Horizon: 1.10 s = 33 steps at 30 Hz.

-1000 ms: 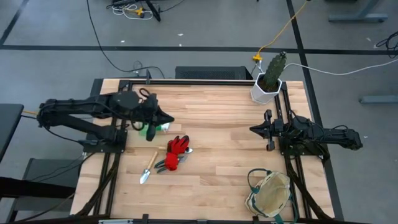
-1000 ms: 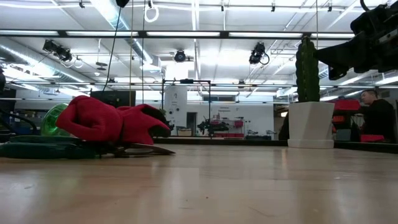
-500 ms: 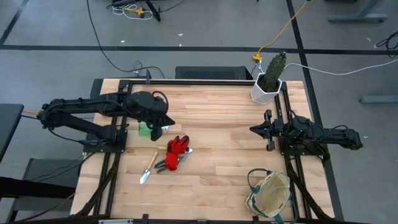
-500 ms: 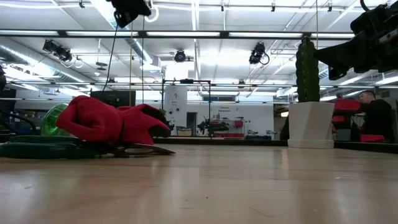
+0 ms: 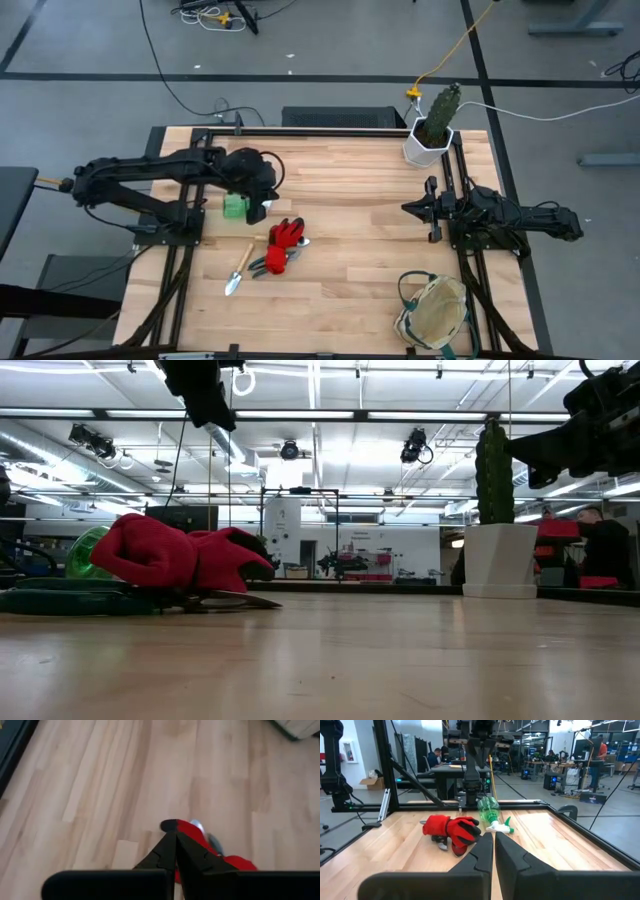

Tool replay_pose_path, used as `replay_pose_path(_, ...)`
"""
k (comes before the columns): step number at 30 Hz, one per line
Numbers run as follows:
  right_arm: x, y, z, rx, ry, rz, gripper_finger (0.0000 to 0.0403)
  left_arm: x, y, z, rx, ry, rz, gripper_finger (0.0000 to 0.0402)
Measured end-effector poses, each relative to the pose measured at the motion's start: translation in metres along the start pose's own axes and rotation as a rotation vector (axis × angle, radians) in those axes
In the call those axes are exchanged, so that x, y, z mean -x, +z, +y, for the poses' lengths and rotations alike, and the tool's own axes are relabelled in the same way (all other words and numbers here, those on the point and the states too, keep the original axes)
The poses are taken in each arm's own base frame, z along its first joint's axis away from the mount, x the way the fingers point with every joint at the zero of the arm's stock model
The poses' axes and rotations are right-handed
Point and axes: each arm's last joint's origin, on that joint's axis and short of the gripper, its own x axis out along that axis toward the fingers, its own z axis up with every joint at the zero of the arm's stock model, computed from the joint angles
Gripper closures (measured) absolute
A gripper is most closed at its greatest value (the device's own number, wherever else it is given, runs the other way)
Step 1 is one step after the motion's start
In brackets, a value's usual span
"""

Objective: Pick & Place Garden tools in Gardening bag
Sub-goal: Put the green spray bottle into the gardening tool bag

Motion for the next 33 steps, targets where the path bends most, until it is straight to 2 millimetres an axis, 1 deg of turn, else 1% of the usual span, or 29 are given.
replay_pose_path(3,0.000,0.000,0.000,0.000,0.000,0.000,0.0380,-0.006,-0.002,0.005,-0.002,0.014,0.046,0.0383)
replay_pose_path(6,0.000,0.000,0.000,0.000,0.000,-0.001,0.0380,-0.013,-0.007,0.010,0.016,0.018,0.128,0.0382)
replay_pose_path(9,0.000,0.000,0.000,0.000,0.000,0.000,0.0380,-0.016,-0.012,0.013,0.034,0.011,0.202,0.0368)
replay_pose_path(13,0.000,0.000,0.000,0.000,0.000,0.000,0.0380,-0.019,-0.017,0.015,0.044,0.016,0.266,0.0328)
replay_pose_path(19,0.000,0.000,0.000,0.000,0.000,0.000,0.0380,-0.018,-0.019,0.015,0.041,0.021,0.288,0.0252)
replay_pose_path(24,0.000,0.000,0.000,0.000,0.000,0.000,0.0380,-0.014,-0.021,0.015,0.043,0.024,0.335,0.0199)
replay_pose_path(28,0.000,0.000,0.000,0.000,0.000,0.000,0.0380,-0.004,-0.013,0.015,0.042,0.041,0.357,0.0173)
replay_pose_path(33,0.000,0.000,0.000,0.000,0.000,0.000,0.0380,0.005,-0.001,0.015,-0.001,0.059,0.395,0.0162)
